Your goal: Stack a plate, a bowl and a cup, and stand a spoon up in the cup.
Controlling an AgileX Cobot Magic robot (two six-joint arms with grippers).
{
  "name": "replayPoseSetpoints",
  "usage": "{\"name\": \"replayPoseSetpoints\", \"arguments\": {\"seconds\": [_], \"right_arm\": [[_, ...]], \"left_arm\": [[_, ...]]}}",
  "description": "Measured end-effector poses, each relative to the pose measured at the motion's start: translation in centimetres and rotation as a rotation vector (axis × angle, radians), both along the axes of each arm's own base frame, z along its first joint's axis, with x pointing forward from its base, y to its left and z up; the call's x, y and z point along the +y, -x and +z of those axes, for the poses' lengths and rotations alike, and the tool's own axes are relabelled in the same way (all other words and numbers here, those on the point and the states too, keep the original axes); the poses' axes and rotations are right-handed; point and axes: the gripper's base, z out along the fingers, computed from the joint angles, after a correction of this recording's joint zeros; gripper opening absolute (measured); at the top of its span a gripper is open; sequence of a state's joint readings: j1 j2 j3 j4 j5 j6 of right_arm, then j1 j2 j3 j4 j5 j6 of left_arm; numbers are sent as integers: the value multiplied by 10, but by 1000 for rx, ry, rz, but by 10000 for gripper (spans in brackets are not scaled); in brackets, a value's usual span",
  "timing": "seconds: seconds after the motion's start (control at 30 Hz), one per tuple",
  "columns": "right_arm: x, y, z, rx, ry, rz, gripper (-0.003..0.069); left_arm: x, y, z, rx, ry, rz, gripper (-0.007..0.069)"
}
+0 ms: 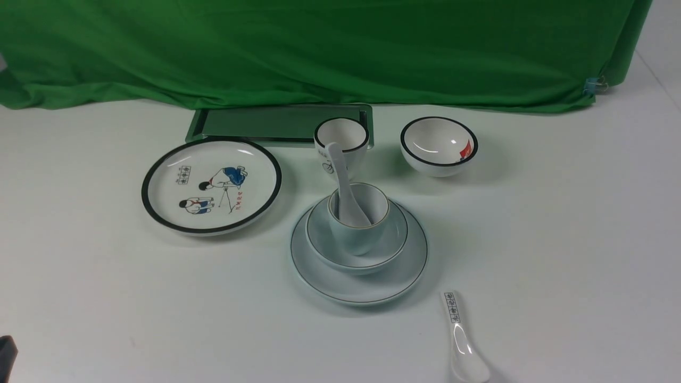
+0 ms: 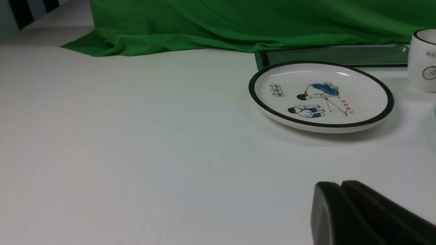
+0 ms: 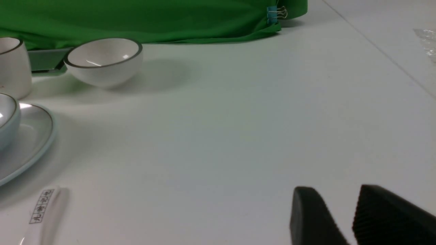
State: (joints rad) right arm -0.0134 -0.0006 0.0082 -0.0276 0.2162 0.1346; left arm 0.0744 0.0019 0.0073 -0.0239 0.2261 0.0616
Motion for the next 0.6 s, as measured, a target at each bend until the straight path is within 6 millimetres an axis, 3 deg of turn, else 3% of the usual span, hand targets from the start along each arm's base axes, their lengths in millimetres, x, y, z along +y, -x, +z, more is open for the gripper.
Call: {"name": "replayPoseSetpoints", "arguments": {"seconds": [0.6], "right_arm": [[0,0,0,0,0,0,242]], "left_arm": [[1,0,0,0,0,15,-29]]}}
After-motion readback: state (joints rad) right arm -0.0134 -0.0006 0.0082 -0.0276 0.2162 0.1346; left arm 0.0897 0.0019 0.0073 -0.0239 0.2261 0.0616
